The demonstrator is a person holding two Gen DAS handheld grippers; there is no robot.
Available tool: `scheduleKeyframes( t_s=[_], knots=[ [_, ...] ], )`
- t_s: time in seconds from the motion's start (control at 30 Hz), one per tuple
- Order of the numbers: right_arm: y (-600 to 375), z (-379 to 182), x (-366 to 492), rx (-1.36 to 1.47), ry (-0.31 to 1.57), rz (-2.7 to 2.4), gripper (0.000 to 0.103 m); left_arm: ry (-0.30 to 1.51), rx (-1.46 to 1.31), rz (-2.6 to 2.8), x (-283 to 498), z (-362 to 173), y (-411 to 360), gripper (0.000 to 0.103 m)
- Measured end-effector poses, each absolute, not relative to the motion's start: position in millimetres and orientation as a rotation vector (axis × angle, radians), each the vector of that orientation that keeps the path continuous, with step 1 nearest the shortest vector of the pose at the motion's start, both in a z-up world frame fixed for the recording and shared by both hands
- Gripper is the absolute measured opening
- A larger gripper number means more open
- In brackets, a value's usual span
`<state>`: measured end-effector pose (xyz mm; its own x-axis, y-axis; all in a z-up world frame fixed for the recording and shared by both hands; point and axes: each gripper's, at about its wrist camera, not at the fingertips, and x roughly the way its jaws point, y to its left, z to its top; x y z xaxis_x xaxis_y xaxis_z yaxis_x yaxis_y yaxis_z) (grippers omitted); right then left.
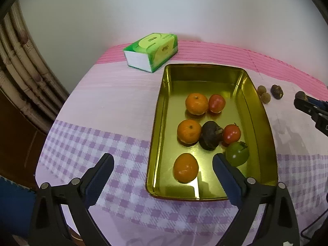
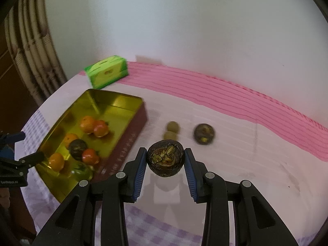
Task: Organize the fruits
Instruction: 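Carry the dark brown fruit into the tin with the right tool and release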
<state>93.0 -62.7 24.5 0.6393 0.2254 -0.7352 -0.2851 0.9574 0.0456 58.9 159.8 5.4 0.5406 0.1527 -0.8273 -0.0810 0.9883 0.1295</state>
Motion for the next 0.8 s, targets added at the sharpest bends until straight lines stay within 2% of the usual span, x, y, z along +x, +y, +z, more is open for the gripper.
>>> scheduleKeyframes(
  t_s=[0.8],
  knots=[
    [39.7,7.7,99.4,-0.145,0.887,0.443,0.038,0.980,-0.019,0.254,45.8,6.3,207.3,0.098]
  ],
)
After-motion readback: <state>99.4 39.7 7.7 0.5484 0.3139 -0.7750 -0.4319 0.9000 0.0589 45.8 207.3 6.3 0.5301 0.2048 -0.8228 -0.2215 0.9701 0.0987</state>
